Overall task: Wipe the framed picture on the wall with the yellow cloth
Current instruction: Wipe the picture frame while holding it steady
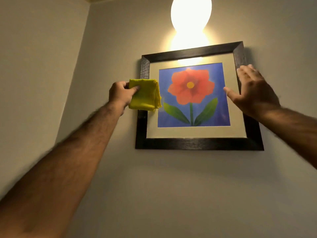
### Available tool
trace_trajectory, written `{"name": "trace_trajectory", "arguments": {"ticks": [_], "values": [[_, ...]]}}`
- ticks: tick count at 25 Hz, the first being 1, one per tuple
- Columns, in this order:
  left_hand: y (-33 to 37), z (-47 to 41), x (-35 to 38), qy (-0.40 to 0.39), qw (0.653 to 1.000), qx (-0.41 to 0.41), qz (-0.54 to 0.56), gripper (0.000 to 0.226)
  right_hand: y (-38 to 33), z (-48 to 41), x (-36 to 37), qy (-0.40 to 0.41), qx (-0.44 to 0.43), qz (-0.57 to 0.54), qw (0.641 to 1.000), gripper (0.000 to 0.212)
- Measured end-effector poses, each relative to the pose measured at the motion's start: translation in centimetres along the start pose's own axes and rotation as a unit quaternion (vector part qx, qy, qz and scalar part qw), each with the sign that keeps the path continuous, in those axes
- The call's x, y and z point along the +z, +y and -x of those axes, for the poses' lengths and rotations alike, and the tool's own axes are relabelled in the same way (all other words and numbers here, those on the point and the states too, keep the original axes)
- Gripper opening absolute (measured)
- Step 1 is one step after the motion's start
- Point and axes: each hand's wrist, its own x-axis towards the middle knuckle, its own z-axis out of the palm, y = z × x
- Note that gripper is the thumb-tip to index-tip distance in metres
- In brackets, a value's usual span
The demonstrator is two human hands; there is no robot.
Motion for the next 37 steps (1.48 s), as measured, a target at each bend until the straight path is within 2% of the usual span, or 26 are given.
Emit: {"name": "trace_trajectory", "arguments": {"ticks": [4, 6, 8, 10, 12, 17, 20, 24, 26, 29, 37], "values": [[-0.9, -0.9, 2.0, 0.037, 0.992, 0.026, -0.114, 0.048, 3.6, 1.0, 1.8, -0.061, 0.033, 0.056, 0.996, 0.101], [-1.3, -0.1, 2.9, 0.099, 0.973, 0.082, -0.191, 0.046, 4.3, 2.1, 3.0, -0.09, 0.04, 0.055, 0.994, 0.112], [-1.4, 0.8, 3.3, 0.162, 0.941, 0.179, -0.239, 0.043, 4.5, 3.1, 4.2, -0.083, 0.046, 0.049, 0.994, 0.116], [-1.6, 1.4, 3.8, 0.135, 0.898, 0.297, -0.294, 0.026, 4.5, 3.8, 5.3, -0.058, 0.045, 0.059, 0.996, 0.115], [-2.4, 1.9, 4.3, 0.074, 0.871, 0.355, -0.331, 0.021, 4.5, 4.2, 6.1, -0.034, 0.036, 0.068, 0.996, 0.113], [-6.2, 5.0, 4.8, -0.005, 0.897, 0.316, -0.31, 0.059, 5.2, 4.3, 7.1, -0.003, 0.006, 0.07, 0.998, 0.11], [-8.7, 8.9, 4.3, -0.007, 0.894, 0.303, -0.33, 0.08, 5.4, 4.2, 7.4, 0.005, 0.007, 0.075, 0.997, 0.11], [-12.7, 15.4, 2.3, -0.032, 0.887, 0.291, -0.357, 0.084, 5.4, 4.2, 7.4, 0.0, 0.007, 0.072, 0.997, 0.11], [-13.0, 15.9, 1.8, -0.042, 0.883, 0.295, -0.362, 0.084, 5.3, 4.0, 7.2, 0.001, 0.006, 0.068, 0.998, 0.11], [-10.3, 12.6, 2.4, -0.045, 0.889, 0.294, -0.347, 0.086, 5.3, 4.1, 7.1, 0.001, 0.008, 0.068, 0.998, 0.11], [-0.5, -4.2, 6.2, -0.059, 0.906, 0.218, -0.357, 0.088, 5.2, 4.1, 7.3, 0.015, 0.007, 0.083, 0.996, 0.108]]}}
